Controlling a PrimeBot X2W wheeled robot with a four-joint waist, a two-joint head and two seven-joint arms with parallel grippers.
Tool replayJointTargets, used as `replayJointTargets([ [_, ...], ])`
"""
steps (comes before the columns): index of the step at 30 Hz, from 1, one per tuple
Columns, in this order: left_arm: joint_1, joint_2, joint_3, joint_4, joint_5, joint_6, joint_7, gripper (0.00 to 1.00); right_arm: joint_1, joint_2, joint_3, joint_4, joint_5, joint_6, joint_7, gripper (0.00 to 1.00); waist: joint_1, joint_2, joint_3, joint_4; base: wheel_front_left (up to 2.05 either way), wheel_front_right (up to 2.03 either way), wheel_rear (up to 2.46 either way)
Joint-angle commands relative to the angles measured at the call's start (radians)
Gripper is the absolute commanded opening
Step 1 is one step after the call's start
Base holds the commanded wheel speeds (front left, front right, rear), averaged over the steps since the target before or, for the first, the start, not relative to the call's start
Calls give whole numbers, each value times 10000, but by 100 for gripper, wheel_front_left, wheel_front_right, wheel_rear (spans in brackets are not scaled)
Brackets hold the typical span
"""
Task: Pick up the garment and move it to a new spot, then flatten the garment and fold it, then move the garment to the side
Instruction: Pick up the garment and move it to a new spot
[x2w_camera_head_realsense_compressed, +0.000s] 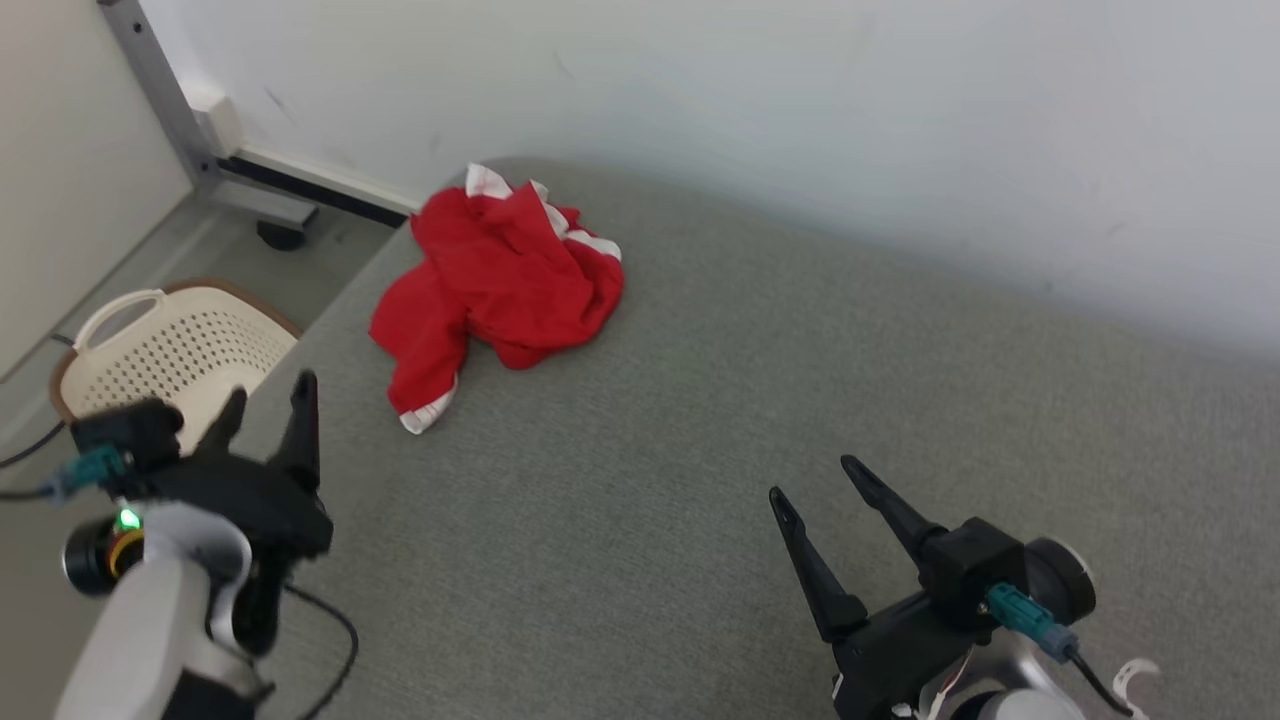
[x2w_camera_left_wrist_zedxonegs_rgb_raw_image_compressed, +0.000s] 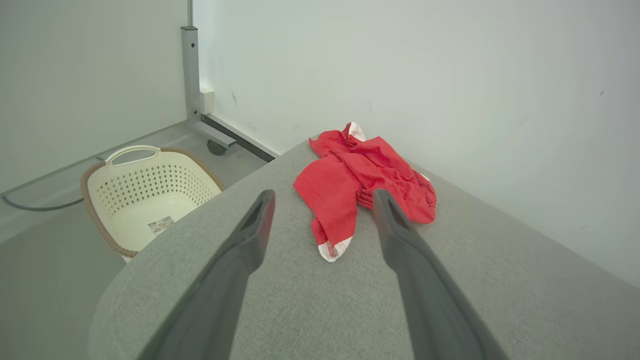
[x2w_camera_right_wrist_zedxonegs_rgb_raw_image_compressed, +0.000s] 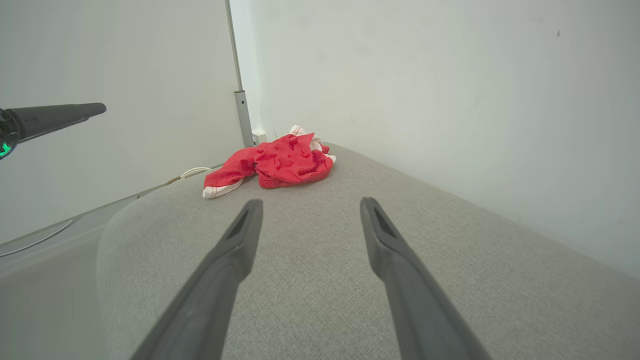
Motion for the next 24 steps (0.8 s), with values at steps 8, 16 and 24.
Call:
replayJointTargets([
  [8,-2383,207,-260,1908,-436,13,651,100,186,-633,-123,-2020,-30,-25,1046,100,-1,0,3770,-2344,0,0,0],
  [16,-3799,717,-150,3156,-767,11,681,100,680,-552,-536,-3287,-294,-25,1330,100,-1,0,5055,-2722,0,0,0],
  [24,-4644,781,-122,4109,-654,430,129,100,867,-504,-893,-3685,-479,-25,1191,100,-1,0,5413,-2888,0,0,0],
])
